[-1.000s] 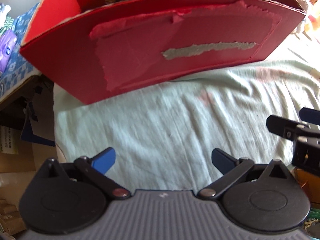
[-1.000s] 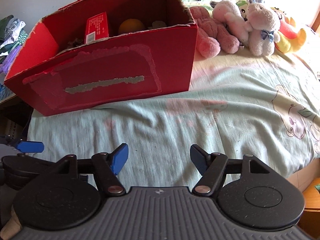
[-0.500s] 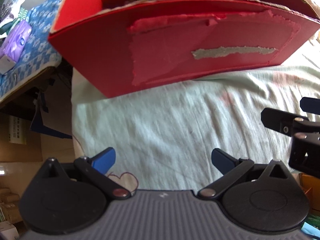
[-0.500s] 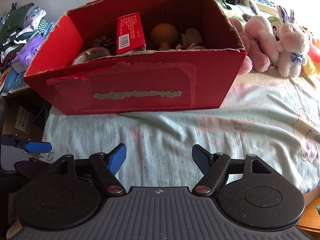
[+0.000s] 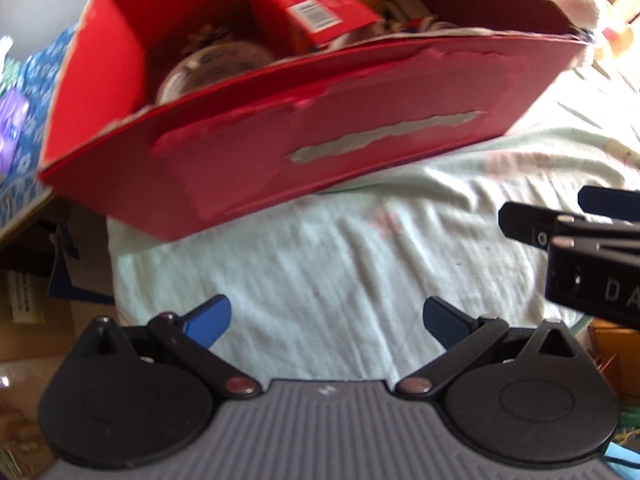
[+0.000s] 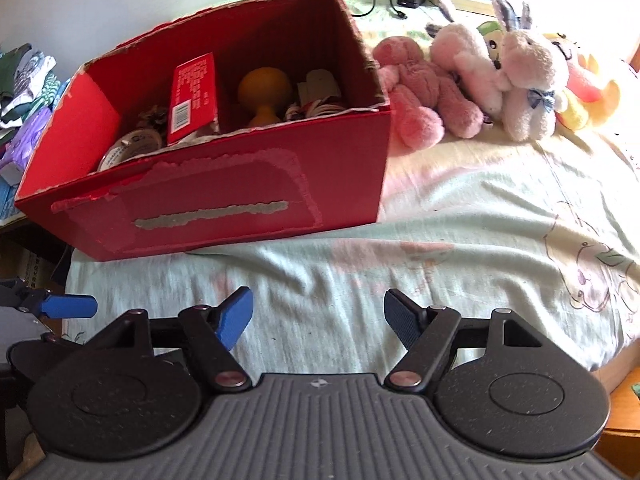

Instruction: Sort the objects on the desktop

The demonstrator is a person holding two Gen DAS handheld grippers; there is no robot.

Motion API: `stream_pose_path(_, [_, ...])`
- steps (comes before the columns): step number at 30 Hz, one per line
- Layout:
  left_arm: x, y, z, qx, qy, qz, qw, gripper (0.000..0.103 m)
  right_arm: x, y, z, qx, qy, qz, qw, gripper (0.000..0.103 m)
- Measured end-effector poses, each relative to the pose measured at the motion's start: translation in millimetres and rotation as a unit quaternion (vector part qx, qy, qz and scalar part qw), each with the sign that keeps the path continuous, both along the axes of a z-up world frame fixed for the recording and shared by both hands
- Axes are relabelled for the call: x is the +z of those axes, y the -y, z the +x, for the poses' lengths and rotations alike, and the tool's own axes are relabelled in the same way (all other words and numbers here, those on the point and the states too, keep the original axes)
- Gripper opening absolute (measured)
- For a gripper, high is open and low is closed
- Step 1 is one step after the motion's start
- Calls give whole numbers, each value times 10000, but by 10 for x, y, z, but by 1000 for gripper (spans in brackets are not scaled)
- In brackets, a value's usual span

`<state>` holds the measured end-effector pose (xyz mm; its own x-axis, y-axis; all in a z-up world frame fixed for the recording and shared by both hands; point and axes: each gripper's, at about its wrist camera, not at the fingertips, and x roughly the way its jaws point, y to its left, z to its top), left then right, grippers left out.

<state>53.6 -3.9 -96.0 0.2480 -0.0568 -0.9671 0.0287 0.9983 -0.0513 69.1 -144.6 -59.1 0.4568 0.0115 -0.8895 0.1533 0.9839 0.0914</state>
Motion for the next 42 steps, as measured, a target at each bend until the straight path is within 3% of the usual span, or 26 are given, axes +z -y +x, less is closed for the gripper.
stream_pose_path(12, [467, 347, 148, -859, 648, -101, 9941, 102, 325, 317, -99, -759, 448, -219, 9959, 75])
stream_pose_path(21, [922, 181, 149, -986, 1271, -312, 9865, 102, 587, 346, -44, -920, 802, -378, 9918, 75])
stream_pose_path(30, [1188, -225, 209, -543, 1720, -789, 9804, 102, 871, 287, 8, -863, 1140, -503, 9884, 75])
stream_pose_path(37, [1238, -499, 363, 330, 1968, -733, 9771, 102, 998, 207, 188, -408, 1343, -484, 9889, 75])
stream_pose_path(42, [1132, -604, 505, 1062, 1737, -778, 9760, 102, 1051, 204, 426, -56, 1422, -439, 9888, 75])
